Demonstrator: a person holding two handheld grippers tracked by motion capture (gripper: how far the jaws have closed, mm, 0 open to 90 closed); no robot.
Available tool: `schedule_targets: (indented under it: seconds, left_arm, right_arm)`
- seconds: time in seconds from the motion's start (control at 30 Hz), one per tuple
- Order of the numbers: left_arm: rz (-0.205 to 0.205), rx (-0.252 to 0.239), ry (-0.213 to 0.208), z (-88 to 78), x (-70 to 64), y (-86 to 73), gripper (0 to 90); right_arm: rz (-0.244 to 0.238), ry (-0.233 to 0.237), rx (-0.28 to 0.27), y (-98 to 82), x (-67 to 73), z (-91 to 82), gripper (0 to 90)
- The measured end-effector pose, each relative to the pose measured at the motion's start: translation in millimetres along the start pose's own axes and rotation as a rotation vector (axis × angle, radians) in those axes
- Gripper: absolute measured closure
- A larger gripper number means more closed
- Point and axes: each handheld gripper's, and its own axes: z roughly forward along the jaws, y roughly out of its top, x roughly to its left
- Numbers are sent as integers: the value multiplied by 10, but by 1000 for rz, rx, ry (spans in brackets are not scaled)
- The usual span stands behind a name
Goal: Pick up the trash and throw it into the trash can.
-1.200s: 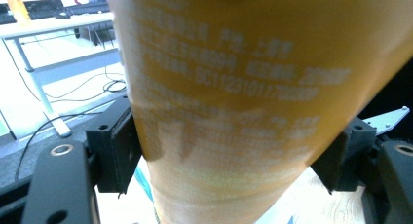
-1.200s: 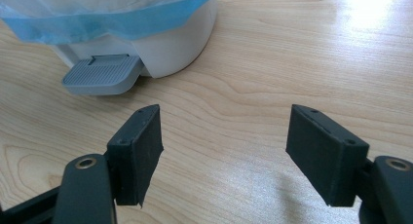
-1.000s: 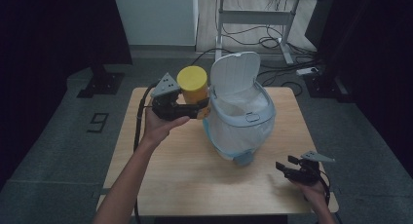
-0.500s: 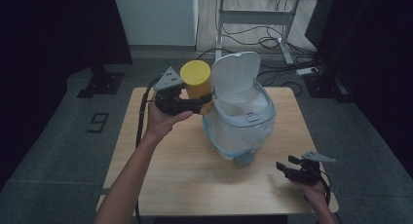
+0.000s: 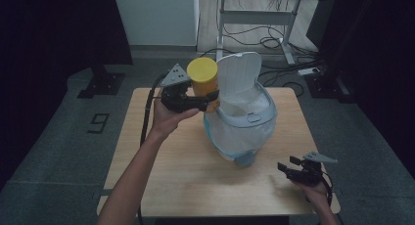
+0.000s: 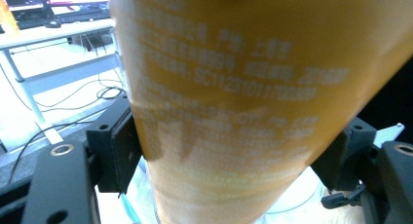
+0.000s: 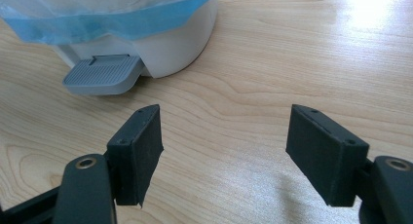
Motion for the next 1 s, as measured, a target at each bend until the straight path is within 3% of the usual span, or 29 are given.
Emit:
schedule_targets:
  seconds: [1.0]
  left_arm:
    - [24, 21, -49, 469, -90, 184, 232]
  right_arm:
    - [-11, 1, 14, -20, 12, 28, 284]
